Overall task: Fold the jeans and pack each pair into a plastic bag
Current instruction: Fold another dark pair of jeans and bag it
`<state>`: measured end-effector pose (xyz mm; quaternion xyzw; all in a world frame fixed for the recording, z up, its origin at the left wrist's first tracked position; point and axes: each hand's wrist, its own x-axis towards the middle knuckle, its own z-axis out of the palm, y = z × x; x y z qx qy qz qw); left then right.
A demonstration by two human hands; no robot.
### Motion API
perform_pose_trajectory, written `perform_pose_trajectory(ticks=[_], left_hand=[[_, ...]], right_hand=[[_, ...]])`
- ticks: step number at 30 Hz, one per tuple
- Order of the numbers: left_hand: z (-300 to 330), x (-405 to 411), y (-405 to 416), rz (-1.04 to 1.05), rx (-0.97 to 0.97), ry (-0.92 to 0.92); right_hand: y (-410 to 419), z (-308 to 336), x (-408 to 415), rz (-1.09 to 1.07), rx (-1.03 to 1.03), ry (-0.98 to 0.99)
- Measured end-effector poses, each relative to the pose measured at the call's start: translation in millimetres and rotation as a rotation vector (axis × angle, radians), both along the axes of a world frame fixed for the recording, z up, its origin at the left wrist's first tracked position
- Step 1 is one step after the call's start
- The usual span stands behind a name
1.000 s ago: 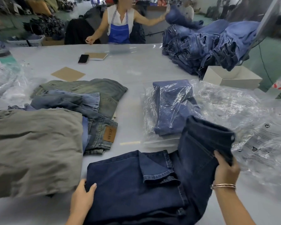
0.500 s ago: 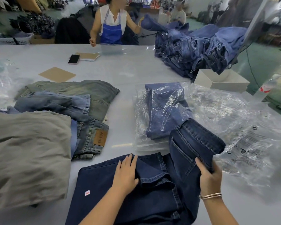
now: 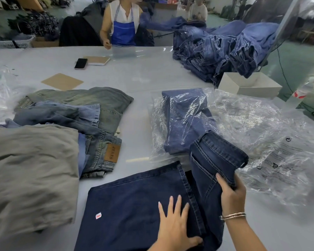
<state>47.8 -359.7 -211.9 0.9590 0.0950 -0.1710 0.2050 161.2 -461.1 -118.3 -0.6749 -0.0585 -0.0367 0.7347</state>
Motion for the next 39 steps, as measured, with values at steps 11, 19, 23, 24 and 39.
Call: perform_pose_trajectory(ticks=[11, 19, 23, 24, 39], left_hand=[[5.3, -18.6, 23.8, -0.322, 0.126, 0.052], [6.8, -37.3, 43.2, -0.110, 0.057, -0.093], [29.8, -48.6, 69.2, 0.257, -0.216, -0.450], [41.6, -50.0, 79.5, 0.398, -0.342, -0.548], [7.5, -75.2, 50.3, -0.136, 0.175, -0.135]], right_hand=[[-1.7, 2.9, -5.1, 0.003, 0.055, 0.014], [-12.3, -2.8, 1.2, -0.063, 0.109, 0.051], [-19.9, -2.1, 8.2, -0.132, 0.108, 0.042], [-22.3, -1.6, 10.0, -0.148, 0.108, 0.038], [-44.1, 30.3, 32.8, -0.320, -0.011, -0.099]])
